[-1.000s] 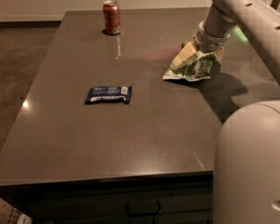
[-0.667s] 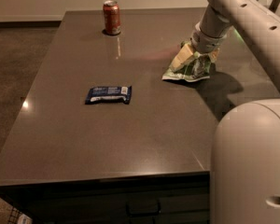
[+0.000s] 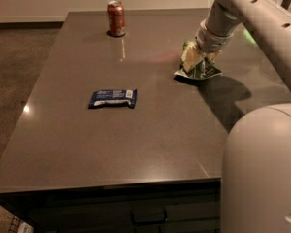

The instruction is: Pick green jalapeno chip bag

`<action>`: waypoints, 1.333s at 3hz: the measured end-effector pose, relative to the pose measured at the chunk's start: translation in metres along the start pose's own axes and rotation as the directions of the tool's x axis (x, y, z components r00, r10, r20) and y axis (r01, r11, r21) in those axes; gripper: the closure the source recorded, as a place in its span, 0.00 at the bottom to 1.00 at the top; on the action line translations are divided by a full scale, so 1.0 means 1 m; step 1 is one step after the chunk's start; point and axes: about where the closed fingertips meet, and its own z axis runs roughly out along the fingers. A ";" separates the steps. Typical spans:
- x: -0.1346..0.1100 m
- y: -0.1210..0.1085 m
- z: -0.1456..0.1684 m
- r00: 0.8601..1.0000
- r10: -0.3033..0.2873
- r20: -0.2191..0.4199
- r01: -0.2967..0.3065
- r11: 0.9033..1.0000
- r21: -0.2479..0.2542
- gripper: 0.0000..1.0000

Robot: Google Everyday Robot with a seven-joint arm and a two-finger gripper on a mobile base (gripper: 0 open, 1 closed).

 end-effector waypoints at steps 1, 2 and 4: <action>0.000 0.000 -0.001 1.000 0.000 0.000 0.000 1.000 0.000 0.87; 0.000 0.000 -0.001 1.000 0.000 0.000 0.000 1.000 0.000 1.00; -0.017 0.027 -0.064 0.988 -0.113 0.107 0.111 0.994 0.026 1.00</action>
Offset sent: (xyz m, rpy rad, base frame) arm -0.0257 0.0180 0.0635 -0.0041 -0.1109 0.1030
